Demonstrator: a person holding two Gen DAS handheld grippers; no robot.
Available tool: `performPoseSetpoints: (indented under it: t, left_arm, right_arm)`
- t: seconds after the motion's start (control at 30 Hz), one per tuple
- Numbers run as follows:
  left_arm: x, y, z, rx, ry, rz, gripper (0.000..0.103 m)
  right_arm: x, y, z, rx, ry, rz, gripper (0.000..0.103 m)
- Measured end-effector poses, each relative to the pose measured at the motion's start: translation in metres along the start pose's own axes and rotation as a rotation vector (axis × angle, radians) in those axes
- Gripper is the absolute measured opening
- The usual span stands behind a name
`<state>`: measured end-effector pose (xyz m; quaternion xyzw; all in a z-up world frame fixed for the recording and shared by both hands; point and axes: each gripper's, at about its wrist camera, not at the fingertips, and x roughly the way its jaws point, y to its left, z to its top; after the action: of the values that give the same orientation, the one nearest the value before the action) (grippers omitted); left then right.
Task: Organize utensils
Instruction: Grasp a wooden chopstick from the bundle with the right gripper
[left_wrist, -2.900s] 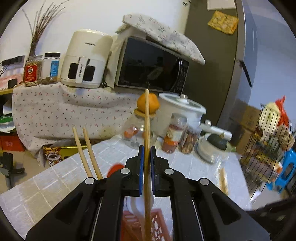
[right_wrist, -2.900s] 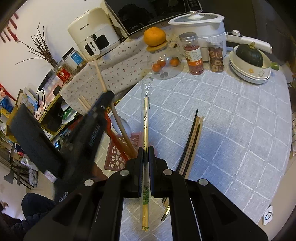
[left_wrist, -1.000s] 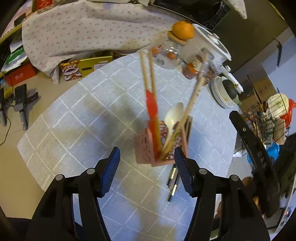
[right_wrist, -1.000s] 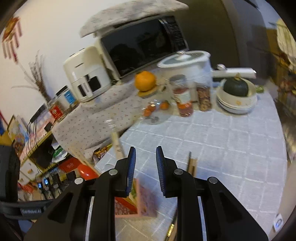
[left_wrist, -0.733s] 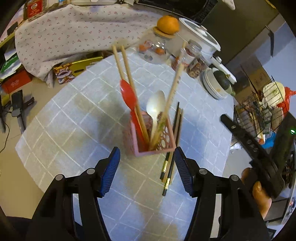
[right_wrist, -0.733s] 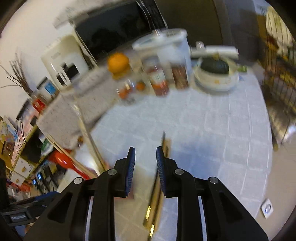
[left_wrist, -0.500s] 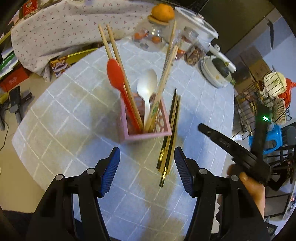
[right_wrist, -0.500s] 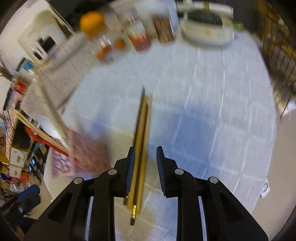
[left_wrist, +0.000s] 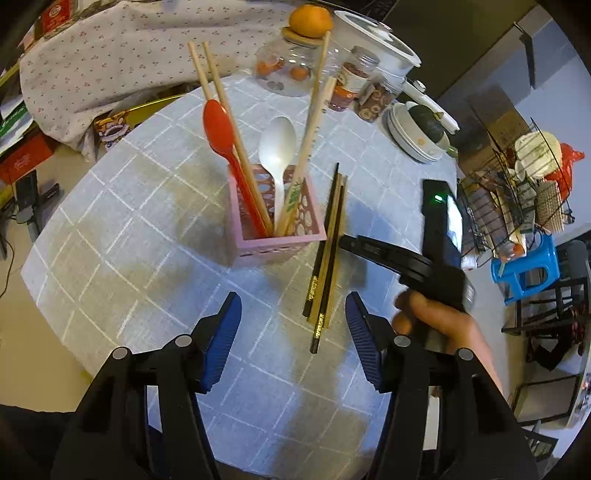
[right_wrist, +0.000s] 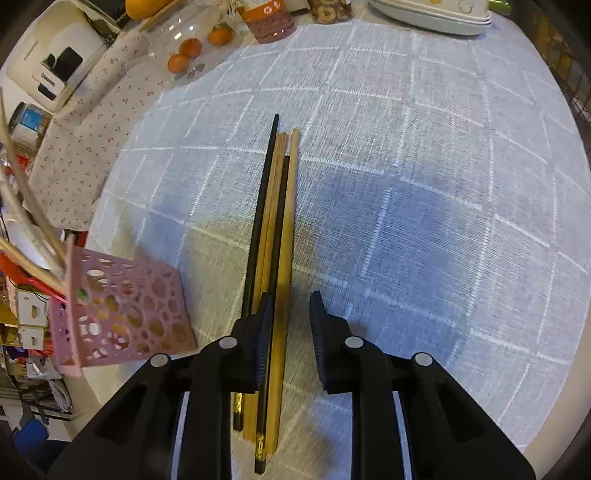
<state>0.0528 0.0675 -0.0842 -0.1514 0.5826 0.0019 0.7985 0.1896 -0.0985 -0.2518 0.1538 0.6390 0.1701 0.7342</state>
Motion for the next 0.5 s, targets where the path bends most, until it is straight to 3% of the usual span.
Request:
performPoseSetpoints:
  t: [0.13, 0.33, 0.5]
  left_arm:
    - [0.006, -0.004, -0.003, 0.007, 0.020, -0.005, 0.045]
    - [0.018, -0.013, -0.010, 0.038, 0.051, -0.003, 0.033]
    - [0.034, -0.042, -0.016, 0.134, 0.058, 0.012, 0.033]
  right_arm:
    - [0.000, 0.008, 0.004, -0.061, 0.009, -0.008, 0.008]
    - [-0.003, 0.007, -0.005, -0.113, 0.099, -0.051, 0.007]
    - [-0.024, -0.027, -0.011, -0.051, 0.099, -0.078, 0.007]
